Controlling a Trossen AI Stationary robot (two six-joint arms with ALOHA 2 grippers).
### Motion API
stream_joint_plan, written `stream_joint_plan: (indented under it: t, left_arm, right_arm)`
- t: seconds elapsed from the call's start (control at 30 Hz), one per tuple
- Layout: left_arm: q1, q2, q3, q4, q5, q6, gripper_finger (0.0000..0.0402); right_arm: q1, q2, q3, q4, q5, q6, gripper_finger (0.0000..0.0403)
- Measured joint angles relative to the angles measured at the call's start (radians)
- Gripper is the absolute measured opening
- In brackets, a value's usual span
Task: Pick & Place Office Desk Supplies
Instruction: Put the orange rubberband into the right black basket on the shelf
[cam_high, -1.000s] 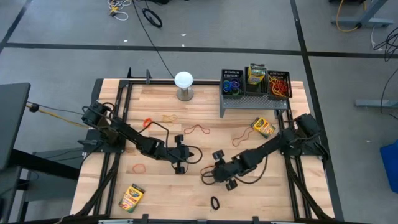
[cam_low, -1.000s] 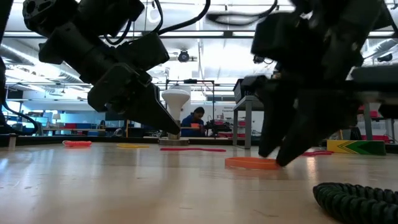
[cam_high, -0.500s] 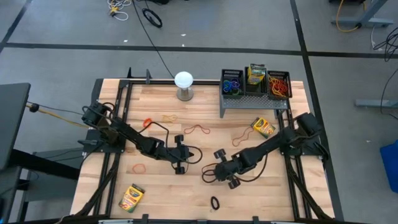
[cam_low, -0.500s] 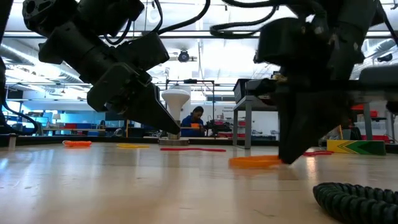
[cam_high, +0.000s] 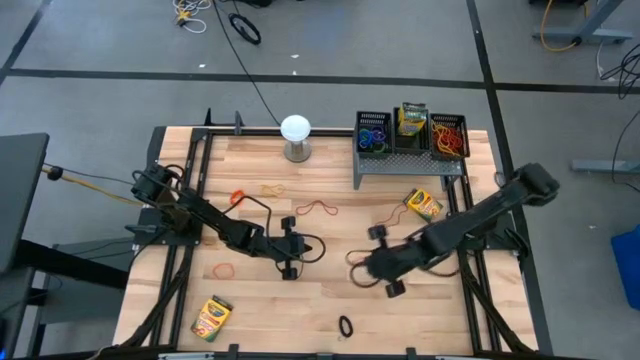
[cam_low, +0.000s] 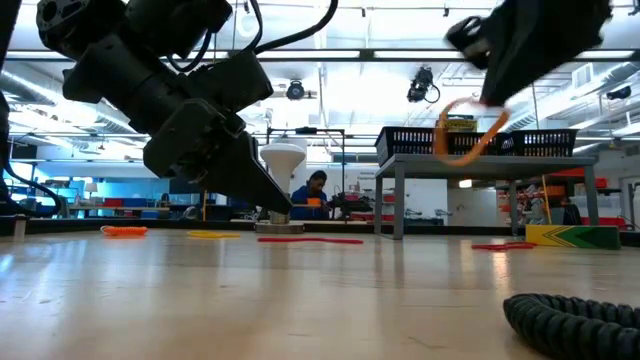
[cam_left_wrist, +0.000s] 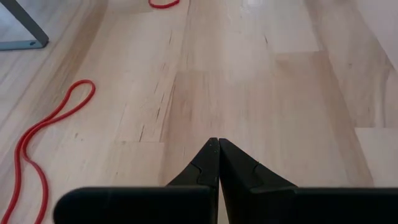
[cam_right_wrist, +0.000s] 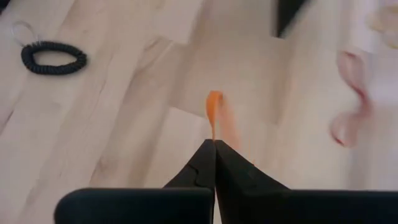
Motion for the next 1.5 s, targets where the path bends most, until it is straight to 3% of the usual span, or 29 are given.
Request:
stream_joint_plan:
  t: [0.33,0.47,0.63,0.9,1.03,1.27,1.5]
  left_arm:
    - [0.0,0.0,0.0,0.053,0.0,0.0,0.0008]
    - [0.0,0.0,0.0,0.064,0.0,0.0,0.0008]
    - [0.0,0.0,0.0,0.079,0.0,0.0,0.0008]
    - [0.0,0.0,0.0,0.097,0.001,0.0,0.0008]
    - [0.0,0.0,0.0,0.098,0.0,0.0,0.0008]
    - [0.0,0.0,0.0,0.105,0.001,0.0,0.0008]
    - [0.0,0.0,0.0,0.105,0.001,0.0,0.0008]
  right_arm:
    - [-0.024,-0.352,0.001,-0.446,0.246,0.308,0.0001]
    - [-0.131,-0.463,0.001,-0.664,0.359,0.434,0.0001]
    - [-0.351,-0.535,0.001,-0.796,0.447,0.431,0.0001]
    - [-0.829,-0.51,0.001,-0.742,0.502,0.145,0.0]
    - [-1.001,-0.505,0.001,-0.659,0.504,0.017,0.0]
    - [-1.129,-0.505,0.001,-0.604,0.473,-0.074,0.0]
    - [-1.144,-0.505,0.001,-0.603,0.456,-0.072,0.0002]
